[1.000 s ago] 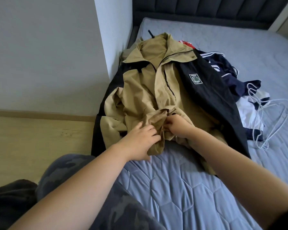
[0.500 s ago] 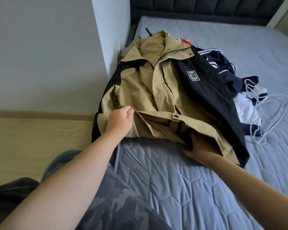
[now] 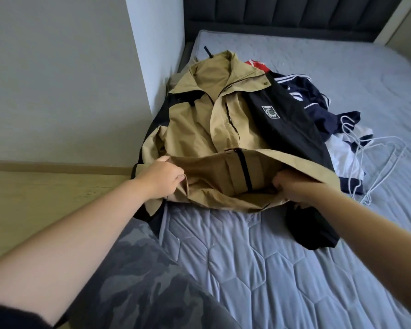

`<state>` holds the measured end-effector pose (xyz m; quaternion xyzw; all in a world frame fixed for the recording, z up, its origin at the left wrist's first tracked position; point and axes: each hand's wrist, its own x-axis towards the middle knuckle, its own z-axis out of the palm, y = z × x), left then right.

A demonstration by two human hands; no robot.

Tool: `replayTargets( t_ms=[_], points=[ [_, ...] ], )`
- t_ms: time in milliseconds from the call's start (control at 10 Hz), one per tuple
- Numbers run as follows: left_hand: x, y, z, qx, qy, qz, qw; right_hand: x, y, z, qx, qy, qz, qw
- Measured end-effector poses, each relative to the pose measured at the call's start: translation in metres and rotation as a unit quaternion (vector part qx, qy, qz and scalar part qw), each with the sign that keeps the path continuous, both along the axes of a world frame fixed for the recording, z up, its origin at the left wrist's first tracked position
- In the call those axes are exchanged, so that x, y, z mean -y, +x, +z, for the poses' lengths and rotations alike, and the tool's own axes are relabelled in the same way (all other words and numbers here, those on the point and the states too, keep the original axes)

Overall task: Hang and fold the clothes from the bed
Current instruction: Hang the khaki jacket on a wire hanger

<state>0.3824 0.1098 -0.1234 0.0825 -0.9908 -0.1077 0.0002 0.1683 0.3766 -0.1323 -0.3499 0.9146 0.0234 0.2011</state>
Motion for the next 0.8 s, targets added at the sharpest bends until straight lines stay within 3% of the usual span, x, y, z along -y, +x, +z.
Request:
replayTargets(
  t_ms=[100,200,300,400,500,600,700,800],
  points=[
    [0.011,-0.003,0.0,0.016,0.034,0.031,0.999,-0.014,-0.019,0.034,0.063,0.063,0.042,0.995],
    [0.018,-0.008,0.008,-0.067,0.122,0.157,0.978,-0.019,-0.014,0.045,0.078,0.239,0.106,0.962],
    [0.019,-0.012,0.021,0.058,0.225,0.146,0.962,-0.014,0.008,0.034,0.056,0.48,0.177,0.858],
    [0.002,-0.011,0.03,0.317,0.373,0.087,0.867,-0.001,0.036,0.031,0.079,0.464,0.233,0.851],
    [-0.018,-0.025,0.024,0.115,0.379,0.143,0.907,0.013,0.05,0.045,0.205,0.138,0.216,0.945],
    [-0.044,-0.042,0.011,-0.064,0.245,0.141,0.957,0.019,0.055,0.062,0.397,-0.301,0.022,0.867],
    [-0.072,-0.053,-0.011,0.101,0.254,0.04,0.961,0.017,0.039,0.055,0.301,-0.474,-0.12,0.818],
    [-0.093,-0.059,-0.027,0.328,0.247,-0.04,0.911,0.006,0.028,0.024,-0.054,0.046,0.005,0.997]
  ],
)
